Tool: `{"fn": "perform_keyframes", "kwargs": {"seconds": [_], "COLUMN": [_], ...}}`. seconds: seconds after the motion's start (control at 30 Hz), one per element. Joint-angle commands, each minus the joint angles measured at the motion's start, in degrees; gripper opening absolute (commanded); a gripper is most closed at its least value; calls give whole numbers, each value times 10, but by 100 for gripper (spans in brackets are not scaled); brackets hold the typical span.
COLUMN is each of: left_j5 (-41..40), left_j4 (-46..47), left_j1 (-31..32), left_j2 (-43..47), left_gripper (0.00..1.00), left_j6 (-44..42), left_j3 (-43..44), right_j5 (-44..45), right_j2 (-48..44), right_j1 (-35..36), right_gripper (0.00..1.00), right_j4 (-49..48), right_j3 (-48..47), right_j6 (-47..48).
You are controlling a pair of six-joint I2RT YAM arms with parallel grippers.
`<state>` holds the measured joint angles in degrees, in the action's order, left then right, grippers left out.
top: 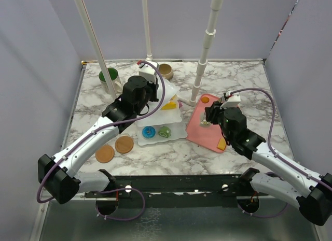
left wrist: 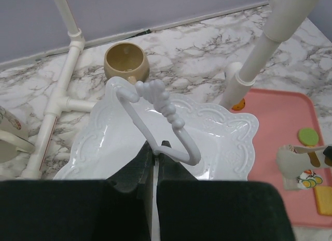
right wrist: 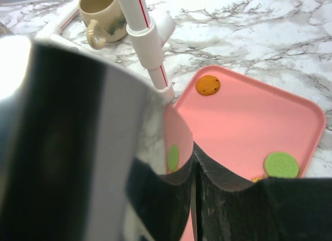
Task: Serve the afternoon tea
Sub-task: Adjust the desert table at the center of the board.
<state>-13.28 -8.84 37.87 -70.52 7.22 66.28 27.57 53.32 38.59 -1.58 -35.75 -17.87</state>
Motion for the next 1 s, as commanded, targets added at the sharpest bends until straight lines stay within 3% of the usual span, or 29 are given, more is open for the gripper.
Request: {"fn": "perform_keyframes", "kwargs": {"seconds": [0.0,0.17,0.27,0.33,0.5,0.57,0.8,0.97], "left_j5": [-93,-96,-88,-86,-68,-53,39,266], "left_j4": [49,33,32,30,23,19,-24,-69], "left_j1": [18,19,19,19,19,19,4,-109], "left_j2": [9,8,9,11,27,36,72,50], "left_gripper": [0,1,10,32,76,89,98,99], "left_j6": [32,55,55,53,46,37,-27,-39], "left_j3": [45,39,33,32,28,29,32,50], "right_j5": [-40,-90,-102,-110,-129,-132,-133,-137], "right_j2": [-16,-15,-13,-12,-4,-2,-8,-22], "right_j1": [3,3,3,3,8,14,23,24], "right_gripper": [11,12,12,12,12,12,12,12], "right_j4": [-18,-31,-28,-27,-25,-22,-12,-3], "right_j3": [-26,-36,-54,-65,-95,-103,-111,-104], "right_j6": [11,9,5,1,-11,-14,-20,-26]}}
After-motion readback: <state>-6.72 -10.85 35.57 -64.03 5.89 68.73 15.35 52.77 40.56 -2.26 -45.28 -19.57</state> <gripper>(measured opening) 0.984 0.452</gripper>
